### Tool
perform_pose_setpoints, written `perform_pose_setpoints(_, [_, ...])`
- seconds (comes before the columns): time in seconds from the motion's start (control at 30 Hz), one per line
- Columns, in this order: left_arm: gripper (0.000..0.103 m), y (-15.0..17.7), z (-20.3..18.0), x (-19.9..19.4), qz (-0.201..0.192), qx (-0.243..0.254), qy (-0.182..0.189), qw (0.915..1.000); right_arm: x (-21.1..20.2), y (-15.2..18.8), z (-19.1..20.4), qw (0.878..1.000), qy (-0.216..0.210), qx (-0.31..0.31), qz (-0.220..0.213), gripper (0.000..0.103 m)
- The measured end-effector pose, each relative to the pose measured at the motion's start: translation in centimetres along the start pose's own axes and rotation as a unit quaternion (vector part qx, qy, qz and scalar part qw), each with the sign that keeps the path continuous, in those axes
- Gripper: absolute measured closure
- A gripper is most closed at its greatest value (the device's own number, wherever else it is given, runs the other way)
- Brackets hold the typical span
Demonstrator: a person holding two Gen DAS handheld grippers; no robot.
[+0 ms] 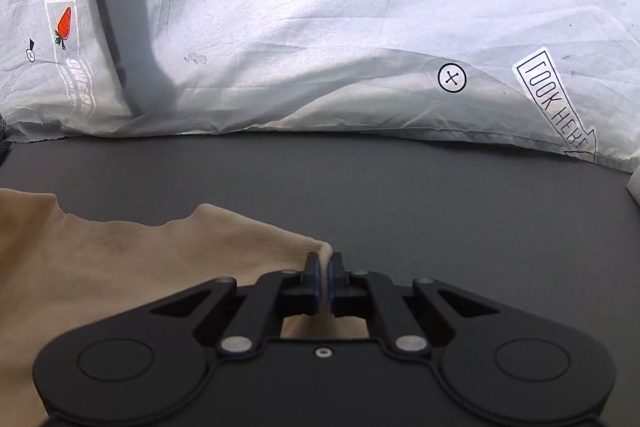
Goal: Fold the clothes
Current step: 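Move the left tool to the cuff of the sleeve near the clothes pile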
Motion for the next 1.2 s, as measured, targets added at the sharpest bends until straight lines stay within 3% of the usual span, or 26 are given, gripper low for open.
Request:
perform_pose_setpoints(0.07, [0.0, 0.0, 0.0, 0.0, -0.004, 0.0, 0.0, 1.0, 0.2, -0.4, -0.6, 1.0, 0.031, -0.002, -0.002, 0.093])
perform_pose_setpoints(0.13, [0.0, 0.0, 0.0, 0.0, -0.007, -0.001, 0.001, 1.0, -0.1, -0.6, -1.4, 0.997, 0.077, -0.007, 0.001, 0.049])
perform_pose_setpoints(0.27, [0.0, 0.2, 0.1, -0.2, -0.015, -0.001, 0.004, 0.9999, -3.4, 0.1, -1.1, 0.995, 0.101, 0.007, -0.001, 0.041])
perform_pose_setpoints(0.33, [0.0, 0.3, 0.2, -0.3, -0.022, 0.003, 0.011, 0.9997, -6.3, 1.6, 0.7, 0.995, 0.093, 0.019, -0.006, 0.012])
perform_pose_setpoints(0.37, [0.0, 0.4, 0.3, -0.5, -0.024, 0.006, 0.017, 0.9996, -7.7, 2.6, 2.1, 0.997, 0.078, 0.021, -0.008, 0.007])
perform_pose_setpoints(0.5, [0.0, 1.2, 2.3, -1.3, -0.019, -0.031, 0.036, 0.9987, -12.4, 8.5, 7.7, 1.0, 0.014, 0.021, 0.005, 0.001])
perform_pose_setpoints(0.57, [0.0, 1.8, 4.2, -1.9, -0.015, -0.061, 0.041, 0.9972, -14.1, 11.8, 10.2, 1.0, 0.001, 0.017, 0.016, 0.0])
perform_pose_setpoints(0.77, [0.0, 3.6, 11.0, -3.5, -0.022, -0.083, 0.005, 0.9963, -17.3, 18.6, 15.9, 0.999, -0.026, -0.015, 0.044, 0.0])
perform_pose_setpoints(0.9, [0.0, 4.4, 14.6, -2.7, -0.001, -0.099, 0.004, 0.9951, -17.3, 21.2, 17.9, 0.998, -0.016, -0.012, 0.059, 0.0])
perform_pose_setpoints(1.2, [0.0, 6.1, 22.8, -1.0, 0.047, -0.133, 0.002, 0.99, -17.9, 22.1, 19.4, 0.999, 0.05, 0.008, -0.015, 0.0])
Point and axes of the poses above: each gripper's, at about its wrist camera, not at the fingertips, and x roughly the way its jaws point, z to its left, y to its underside, the point moved 10 cm from there along x, roughly the way its jaws point, and after that the axes turned 11 degrees about -y, right-handed, at the moved point
